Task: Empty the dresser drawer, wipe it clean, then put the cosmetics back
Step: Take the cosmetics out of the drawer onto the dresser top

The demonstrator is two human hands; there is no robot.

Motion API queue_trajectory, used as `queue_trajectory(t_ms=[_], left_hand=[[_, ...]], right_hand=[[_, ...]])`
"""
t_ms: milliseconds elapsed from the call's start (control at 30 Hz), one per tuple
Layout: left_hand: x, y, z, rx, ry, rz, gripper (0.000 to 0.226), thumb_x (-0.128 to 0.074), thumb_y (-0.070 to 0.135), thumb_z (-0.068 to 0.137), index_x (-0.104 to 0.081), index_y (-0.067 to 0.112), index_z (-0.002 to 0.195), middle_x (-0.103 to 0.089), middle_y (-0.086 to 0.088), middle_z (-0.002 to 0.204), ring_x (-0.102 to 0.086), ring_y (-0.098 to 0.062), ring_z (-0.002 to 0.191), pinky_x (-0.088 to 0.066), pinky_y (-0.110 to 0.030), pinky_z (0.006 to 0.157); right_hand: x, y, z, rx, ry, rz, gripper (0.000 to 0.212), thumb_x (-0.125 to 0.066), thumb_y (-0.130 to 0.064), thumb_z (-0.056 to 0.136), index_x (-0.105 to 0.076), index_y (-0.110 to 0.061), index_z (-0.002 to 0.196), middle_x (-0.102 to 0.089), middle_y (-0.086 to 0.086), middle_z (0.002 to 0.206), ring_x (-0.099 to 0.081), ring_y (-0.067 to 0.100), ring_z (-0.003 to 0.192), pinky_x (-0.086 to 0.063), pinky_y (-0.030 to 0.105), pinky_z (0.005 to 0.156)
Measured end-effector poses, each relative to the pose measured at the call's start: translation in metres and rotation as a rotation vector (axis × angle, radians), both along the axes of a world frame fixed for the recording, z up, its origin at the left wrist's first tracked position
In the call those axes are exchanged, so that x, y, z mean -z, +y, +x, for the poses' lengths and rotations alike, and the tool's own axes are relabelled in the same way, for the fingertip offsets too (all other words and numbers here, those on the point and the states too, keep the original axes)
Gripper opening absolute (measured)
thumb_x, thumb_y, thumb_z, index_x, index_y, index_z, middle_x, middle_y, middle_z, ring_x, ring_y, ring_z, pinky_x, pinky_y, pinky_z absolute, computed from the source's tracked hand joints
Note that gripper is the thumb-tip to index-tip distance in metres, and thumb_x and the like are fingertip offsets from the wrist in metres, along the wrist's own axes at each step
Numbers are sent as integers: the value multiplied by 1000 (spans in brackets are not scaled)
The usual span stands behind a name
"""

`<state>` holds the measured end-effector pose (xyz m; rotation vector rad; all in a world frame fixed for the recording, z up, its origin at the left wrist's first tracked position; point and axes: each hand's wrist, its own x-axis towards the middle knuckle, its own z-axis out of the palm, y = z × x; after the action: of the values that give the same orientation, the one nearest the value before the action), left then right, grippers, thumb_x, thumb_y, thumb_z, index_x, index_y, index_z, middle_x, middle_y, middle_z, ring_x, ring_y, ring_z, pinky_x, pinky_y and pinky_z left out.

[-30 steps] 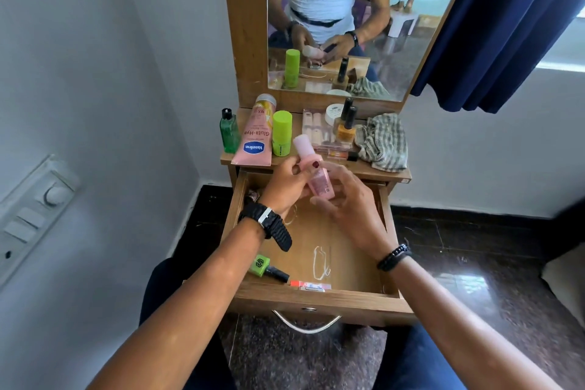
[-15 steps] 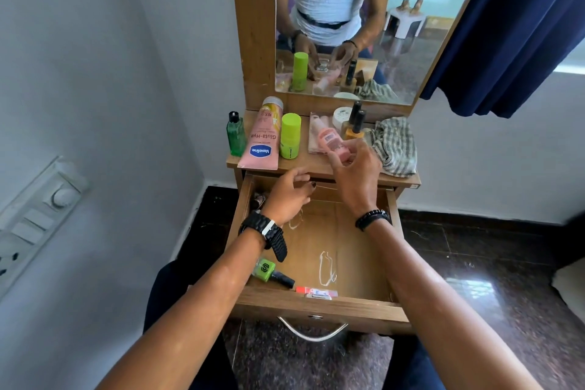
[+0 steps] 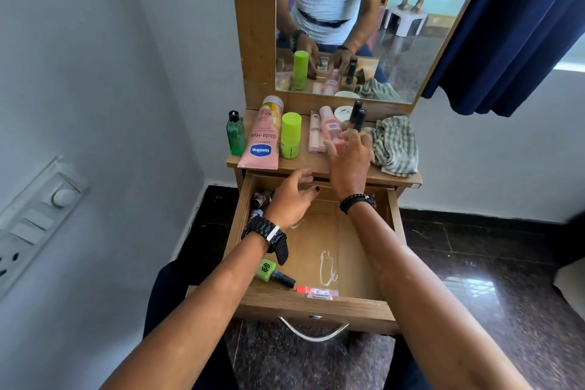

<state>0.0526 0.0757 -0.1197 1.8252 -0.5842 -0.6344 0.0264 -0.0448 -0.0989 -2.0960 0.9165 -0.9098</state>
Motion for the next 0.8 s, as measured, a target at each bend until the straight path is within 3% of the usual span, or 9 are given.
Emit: queue_trajectory(t_ms=[100,200,300,400,500,533,600,700,800], left_hand=[[-3,4,-2,13,12,-14,41,-55,13,91,-44,14,131,-55,-4,125,-60,-19,103,-51,-42,92],[-4,13,-2,51,37,-3,34,-53,12,92,-49,12,125,-59,-2,108,-59,-19,93,-51,-39,87],[-2,26,2,136,41,85,31,-54,9,91,-52,10,122,-58,0,100,-58,-21,91,-52,-38,84],[-1,46,9,187,-19,219,31,-53,8,91,-52,11,122,-58,-2,102,-60,-22,91,-52,-31,74],[6,68,18,125,-130,343,28,-55,10,89,-56,15,117,-62,0,93,-64,-23,86,-54,-38,76],[10,75,21,76,-184,378,27,-57,10,88,-58,15,114,-61,2,87,-62,-20,79,-53,-35,73],[15,87,27,-22,-298,430,26,-59,9,85,-59,13,112,-57,5,77,-55,-14,70,-47,-28,68],[16,100,28,-61,-451,553,26,-59,10,86,-59,16,111,-53,-1,93,-50,-14,75,-42,-27,65],[19,104,29,-33,-467,599,29,-60,13,86,-57,18,114,-53,-6,107,-50,-13,78,-41,-26,66]], right_hand=[[4,-2,0,7,-18,28,28,-65,-25,88,-59,-4,106,-49,11,114,-47,15,90,-37,17,79],[6,4,-10,2,-126,19,19,-69,-21,84,-63,-8,97,-54,8,97,-48,8,75,-34,4,71],[13,14,-27,-79,-156,-2,10,-69,-15,83,-60,-17,81,-55,1,75,-46,1,64,-37,13,65],[29,28,-43,-240,-51,75,15,-66,-13,84,-59,-21,74,-60,2,67,-61,22,63,-49,33,62],[39,44,-55,-460,133,113,9,-65,-7,83,-66,-13,76,-61,-4,65,-58,5,58,-46,19,59],[42,49,-56,-526,195,107,7,-65,-6,83,-67,-10,78,-61,-7,66,-55,0,57,-43,13,58],[49,56,-53,-614,299,94,6,-63,-5,84,-68,-8,82,-62,-6,75,-53,-1,63,-42,13,63],[59,64,-40,-697,430,50,12,-63,-9,87,-67,-8,98,-57,-4,96,-51,8,85,-41,20,75],[68,74,-24,-559,376,31,22,-61,-10,87,-58,-12,109,-49,1,109,-51,14,94,-45,27,85]])
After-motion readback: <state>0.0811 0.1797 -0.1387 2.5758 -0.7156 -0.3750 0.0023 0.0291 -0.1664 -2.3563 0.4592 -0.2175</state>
